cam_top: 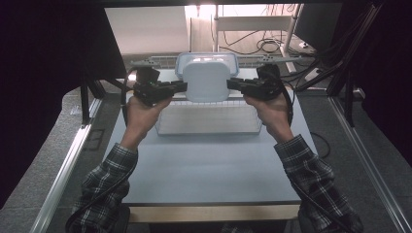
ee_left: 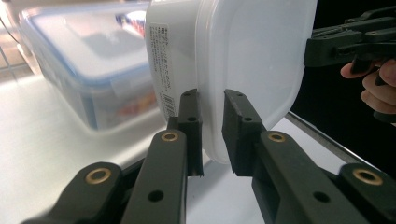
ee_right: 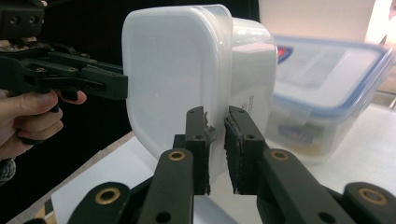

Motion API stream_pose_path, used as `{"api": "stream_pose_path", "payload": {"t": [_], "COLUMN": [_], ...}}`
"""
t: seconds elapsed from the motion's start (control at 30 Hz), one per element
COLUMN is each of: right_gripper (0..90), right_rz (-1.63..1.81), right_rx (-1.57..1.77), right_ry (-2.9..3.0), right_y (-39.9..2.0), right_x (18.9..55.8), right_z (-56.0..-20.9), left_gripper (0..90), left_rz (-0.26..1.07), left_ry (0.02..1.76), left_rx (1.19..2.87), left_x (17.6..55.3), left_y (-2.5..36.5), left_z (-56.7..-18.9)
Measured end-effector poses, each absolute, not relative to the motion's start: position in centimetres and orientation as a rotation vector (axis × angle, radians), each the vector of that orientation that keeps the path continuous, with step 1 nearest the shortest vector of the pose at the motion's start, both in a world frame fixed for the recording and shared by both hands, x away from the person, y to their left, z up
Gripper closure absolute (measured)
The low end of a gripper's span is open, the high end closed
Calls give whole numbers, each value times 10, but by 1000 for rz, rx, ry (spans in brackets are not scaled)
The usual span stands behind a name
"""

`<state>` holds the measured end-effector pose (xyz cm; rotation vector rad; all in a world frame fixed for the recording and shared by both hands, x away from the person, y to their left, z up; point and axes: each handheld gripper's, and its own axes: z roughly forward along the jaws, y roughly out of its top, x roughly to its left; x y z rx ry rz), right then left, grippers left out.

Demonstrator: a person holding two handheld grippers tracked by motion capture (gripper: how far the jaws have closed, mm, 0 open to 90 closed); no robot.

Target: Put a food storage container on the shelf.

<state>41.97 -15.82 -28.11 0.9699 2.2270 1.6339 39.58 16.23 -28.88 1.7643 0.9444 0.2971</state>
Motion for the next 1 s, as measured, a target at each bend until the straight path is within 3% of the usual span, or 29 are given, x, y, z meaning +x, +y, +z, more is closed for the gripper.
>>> {"api": "stream_pose_path", "payload": {"t": [0.4, 1.0], "right_gripper": [790, 779], "right_rz": [1651, 1634], "right_rx": [973, 1060], "right_ry": [2178, 2165], "right_y": [-157, -150], "right_x": [443, 476], "right_z": [-249, -244], "left_gripper": [789, 790], "left_rz": [321, 273], "left_ry": [943, 988], "left_rx": [1752, 1742], "left_x": [417, 449], "left_y": [161, 164], "left_z": [-254, -253]}}
